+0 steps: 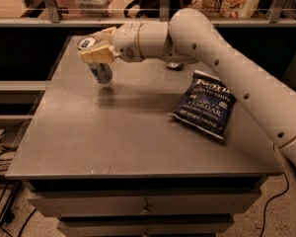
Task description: Place redbull can upright
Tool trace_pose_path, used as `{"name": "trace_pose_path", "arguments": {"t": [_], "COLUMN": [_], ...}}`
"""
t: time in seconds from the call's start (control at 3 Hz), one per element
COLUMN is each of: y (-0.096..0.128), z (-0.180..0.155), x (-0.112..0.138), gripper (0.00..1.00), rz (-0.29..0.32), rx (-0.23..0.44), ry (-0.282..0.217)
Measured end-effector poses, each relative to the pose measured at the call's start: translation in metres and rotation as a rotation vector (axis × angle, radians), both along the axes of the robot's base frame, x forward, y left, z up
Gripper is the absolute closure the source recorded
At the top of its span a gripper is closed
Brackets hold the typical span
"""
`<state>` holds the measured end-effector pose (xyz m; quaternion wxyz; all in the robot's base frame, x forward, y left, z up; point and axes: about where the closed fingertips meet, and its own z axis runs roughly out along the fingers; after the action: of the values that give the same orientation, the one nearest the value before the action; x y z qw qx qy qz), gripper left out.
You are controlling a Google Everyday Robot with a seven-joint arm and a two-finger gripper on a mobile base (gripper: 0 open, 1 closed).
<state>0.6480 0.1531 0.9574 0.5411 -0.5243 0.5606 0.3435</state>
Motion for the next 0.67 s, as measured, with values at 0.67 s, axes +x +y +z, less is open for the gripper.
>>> {"name": "trace_pose_path", "arguments": {"t": [0.67], "y": [-0.0119], "z": [-0.0200], "x": [-0.0019], "gripper": [0.35], "rz": [-0.036], "rx": [0.115], "ry": [0.096]}}
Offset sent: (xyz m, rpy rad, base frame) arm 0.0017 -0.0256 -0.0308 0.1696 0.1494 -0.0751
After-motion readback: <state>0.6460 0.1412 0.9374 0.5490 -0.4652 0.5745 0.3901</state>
